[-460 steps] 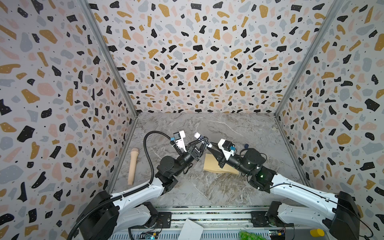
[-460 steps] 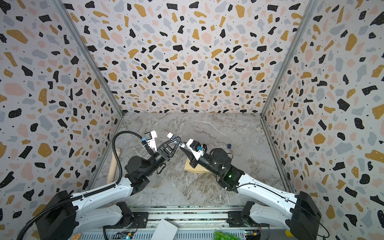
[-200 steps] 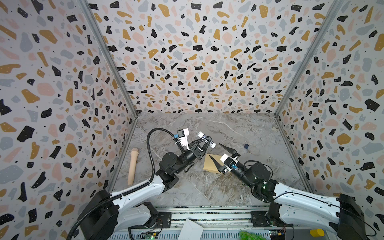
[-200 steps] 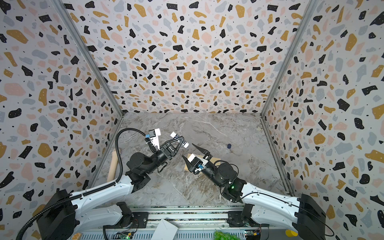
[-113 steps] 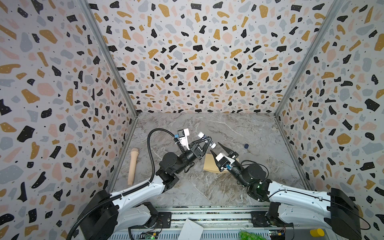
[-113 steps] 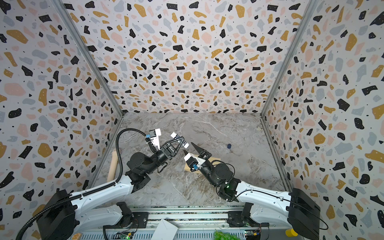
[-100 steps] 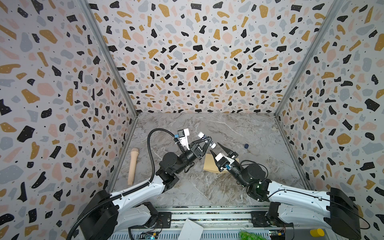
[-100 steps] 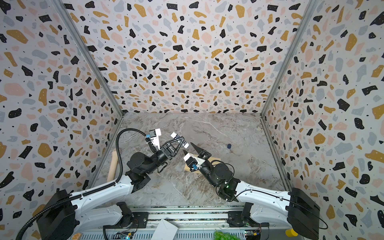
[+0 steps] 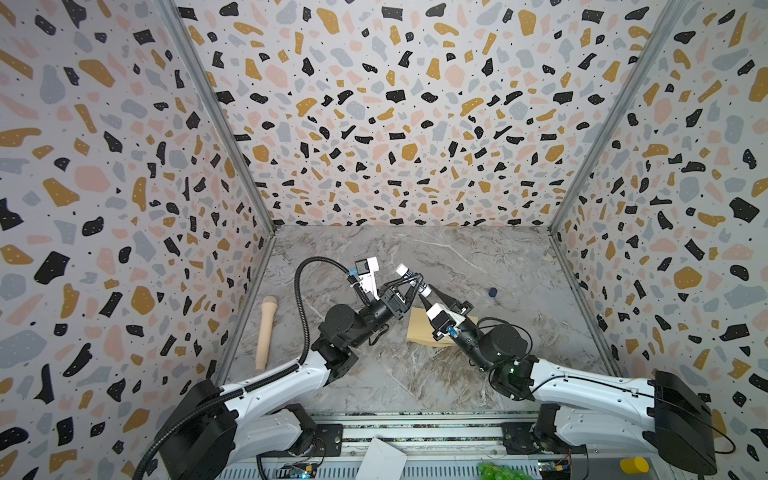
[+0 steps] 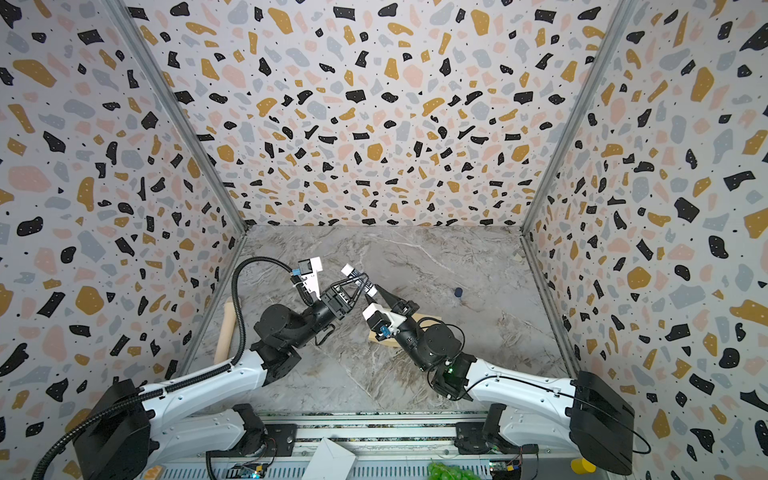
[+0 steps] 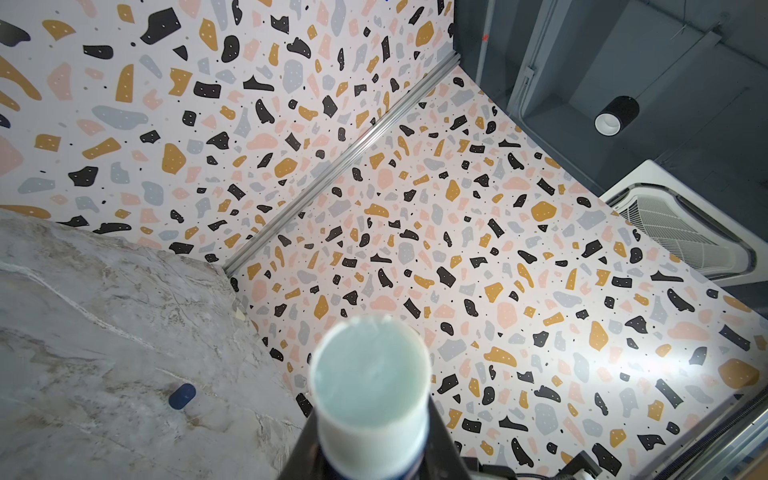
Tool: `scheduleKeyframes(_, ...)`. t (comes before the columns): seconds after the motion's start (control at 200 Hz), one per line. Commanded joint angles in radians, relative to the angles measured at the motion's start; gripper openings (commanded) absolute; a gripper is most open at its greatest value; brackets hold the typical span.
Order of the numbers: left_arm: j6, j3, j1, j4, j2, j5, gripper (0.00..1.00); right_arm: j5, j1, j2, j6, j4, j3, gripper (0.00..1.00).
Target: Place the letter into the envelope and seal it
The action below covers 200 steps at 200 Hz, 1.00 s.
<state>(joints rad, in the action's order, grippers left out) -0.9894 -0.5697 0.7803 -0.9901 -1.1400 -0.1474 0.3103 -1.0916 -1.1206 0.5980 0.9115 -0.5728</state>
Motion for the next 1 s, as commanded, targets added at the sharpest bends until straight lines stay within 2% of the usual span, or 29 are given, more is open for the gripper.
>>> scheduleKeyframes(0.0,-0.003,-0.036,0.0,-0.053,0.016,-0.002,0.0,0.009,-0.005,0.006,-0.011,0.021,-0.043,0.25)
scheduleKeyframes(0.17,0.003,-0.035,0.0,-0.054,0.014,-0.004,0.0,-0.002,0.0,0.015,-0.054,-0.005,-0.05,0.08)
scheduleKeyframes(0.255,0.015,-0.032,-0.001,-0.064,0.012,-0.012,0.0,-0.081,0.027,0.043,-0.153,-0.07,-0.063,0.03)
scheduleKeyframes(0.325,0.044,-0.029,0.0,-0.085,0.012,-0.03,0.0,-0.225,0.092,0.082,-0.319,-0.138,-0.076,0.01)
scheduleKeyframes(0.34,0.053,-0.029,0.0,-0.089,0.011,-0.035,0.0,-0.287,0.121,0.093,-0.403,-0.158,-0.082,0.01)
scheduleKeyframes(0.401,0.087,-0.024,0.0,-0.115,0.014,-0.06,0.0,-0.512,0.237,0.112,-0.614,-0.19,-0.097,0.0)
scheduleKeyframes(0.491,0.147,-0.019,-0.001,-0.152,0.012,-0.101,0.0,-0.791,0.383,0.101,-0.903,-0.124,-0.093,0.0)
scheduleKeyframes(0.591,0.184,-0.019,0.0,-0.181,0.006,-0.144,0.0,-0.986,0.474,0.056,-1.159,0.005,-0.081,0.0)
scheduleKeyframes(0.706,0.202,-0.017,-0.001,-0.196,0.005,-0.167,0.0,-1.105,0.524,-0.004,-1.353,0.135,-0.078,0.0)
scheduleKeyframes(0.786,0.204,-0.013,0.0,-0.196,0.006,-0.164,0.0,-1.141,0.536,-0.032,-1.408,0.176,-0.082,0.0)
scheduleKeyframes(0.871,0.198,-0.014,-0.001,-0.171,0.006,-0.141,0.0,-1.127,0.536,-0.032,-1.388,0.164,-0.083,0.05)
scheduleKeyframes(0.996,0.159,-0.024,0.0,-0.123,0.0,-0.096,0.0,-1.006,0.531,0.032,-1.218,0.034,-0.072,0.26)
